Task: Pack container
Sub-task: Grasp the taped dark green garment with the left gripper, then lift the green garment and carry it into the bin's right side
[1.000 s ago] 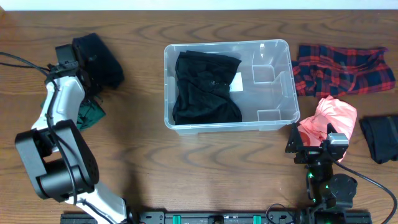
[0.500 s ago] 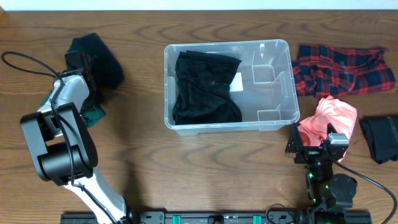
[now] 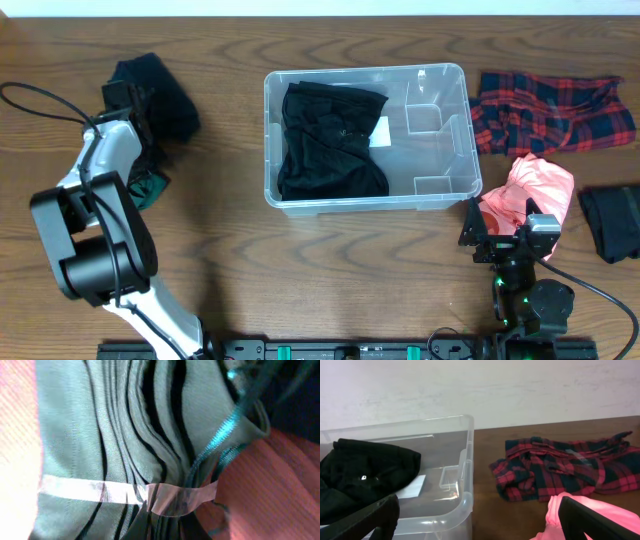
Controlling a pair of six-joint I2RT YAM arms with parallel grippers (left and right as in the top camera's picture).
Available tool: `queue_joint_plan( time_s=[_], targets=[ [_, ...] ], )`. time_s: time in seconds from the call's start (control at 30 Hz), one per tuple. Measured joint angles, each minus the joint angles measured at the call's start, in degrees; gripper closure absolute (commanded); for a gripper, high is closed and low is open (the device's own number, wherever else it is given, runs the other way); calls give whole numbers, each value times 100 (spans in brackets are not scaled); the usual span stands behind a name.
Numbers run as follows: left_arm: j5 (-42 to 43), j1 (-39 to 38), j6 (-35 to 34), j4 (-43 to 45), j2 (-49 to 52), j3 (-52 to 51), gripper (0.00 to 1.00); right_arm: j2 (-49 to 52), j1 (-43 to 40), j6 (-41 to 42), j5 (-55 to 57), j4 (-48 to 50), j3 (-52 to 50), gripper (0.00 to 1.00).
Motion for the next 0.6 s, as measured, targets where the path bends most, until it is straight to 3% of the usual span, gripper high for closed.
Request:
queue_joint_plan(
  time_s=[0.33,0.6],
  targets=[
    [645,-186,393,-90,-2151,-46,94,0,2,0,0,-2,0,1],
    [1871,-1147,1209,474,-3289,-46,94,0,0,0,0,0,0,1]
  ],
)
